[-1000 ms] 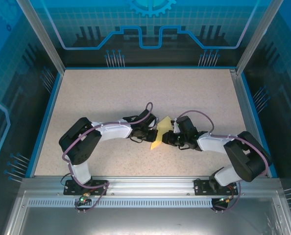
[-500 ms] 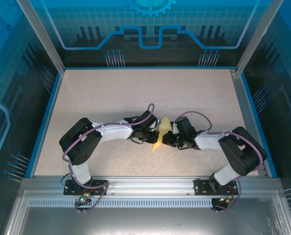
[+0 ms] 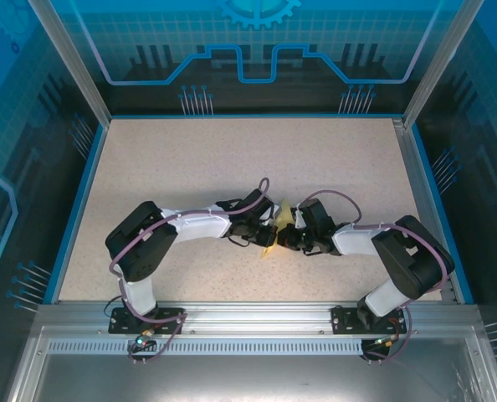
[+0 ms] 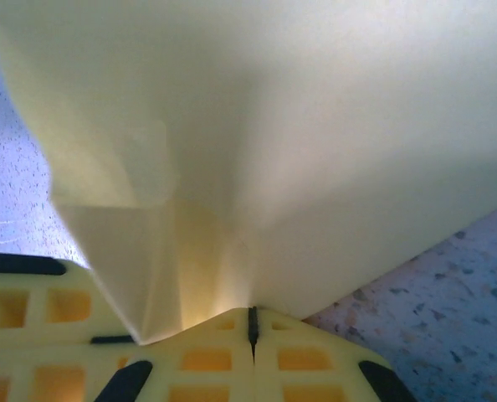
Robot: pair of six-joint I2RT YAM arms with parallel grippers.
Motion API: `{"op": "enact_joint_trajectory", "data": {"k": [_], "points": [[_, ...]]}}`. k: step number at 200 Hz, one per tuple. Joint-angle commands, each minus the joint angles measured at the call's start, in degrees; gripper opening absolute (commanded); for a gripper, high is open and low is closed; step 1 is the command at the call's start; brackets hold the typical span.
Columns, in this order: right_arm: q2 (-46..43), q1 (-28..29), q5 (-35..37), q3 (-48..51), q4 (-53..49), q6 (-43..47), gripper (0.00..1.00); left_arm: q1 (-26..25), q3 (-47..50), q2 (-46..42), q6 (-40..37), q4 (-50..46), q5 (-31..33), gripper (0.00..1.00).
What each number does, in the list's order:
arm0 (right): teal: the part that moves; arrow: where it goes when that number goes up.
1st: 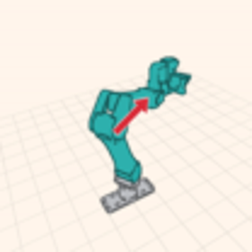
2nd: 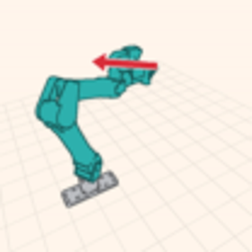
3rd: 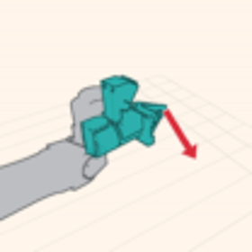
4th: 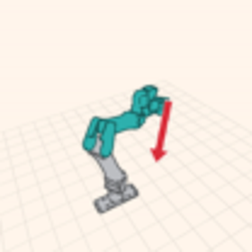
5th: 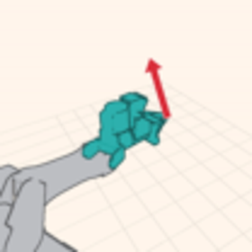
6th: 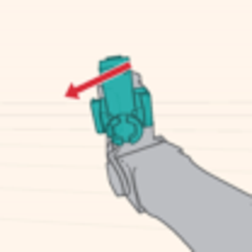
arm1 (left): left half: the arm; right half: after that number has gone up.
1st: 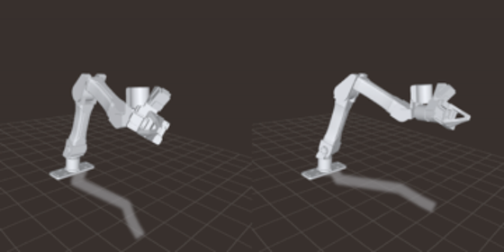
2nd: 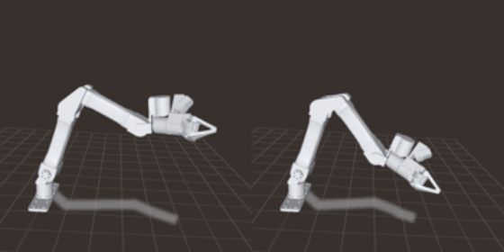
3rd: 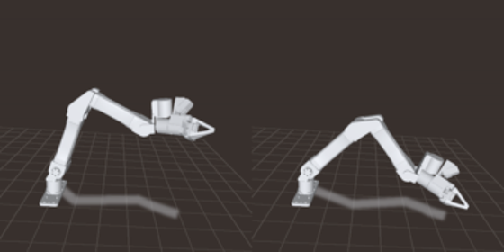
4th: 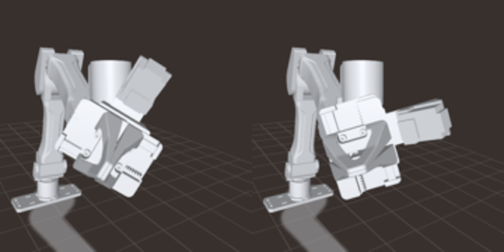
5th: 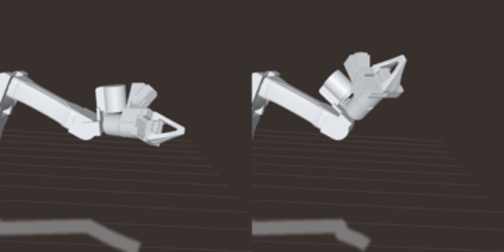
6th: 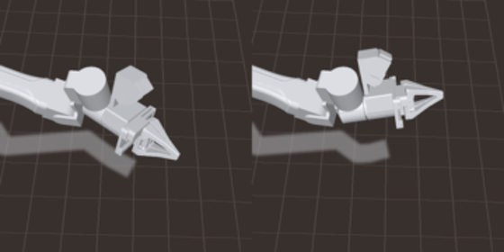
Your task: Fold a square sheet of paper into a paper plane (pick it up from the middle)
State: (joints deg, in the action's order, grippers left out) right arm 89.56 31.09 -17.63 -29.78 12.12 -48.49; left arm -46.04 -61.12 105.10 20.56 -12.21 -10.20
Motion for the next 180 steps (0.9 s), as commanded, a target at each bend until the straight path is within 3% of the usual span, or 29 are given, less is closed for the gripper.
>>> {"op": "enact_joint_trajectory", "data": {"k": [1, 180], "points": [[1.07, -0.42, 0.17, 0.94, 2.14, -0.07, 0.05, -0.6, -1.59, 1.66, -1.79, -1.58, -1.04, 0.05], [0.08, -1.6, -0.25, 1.65, 1.78, 1.13, 0.04, -0.63, -2.07, -0.5, -5.88, -6.53, 4.23, 0.07]]}}
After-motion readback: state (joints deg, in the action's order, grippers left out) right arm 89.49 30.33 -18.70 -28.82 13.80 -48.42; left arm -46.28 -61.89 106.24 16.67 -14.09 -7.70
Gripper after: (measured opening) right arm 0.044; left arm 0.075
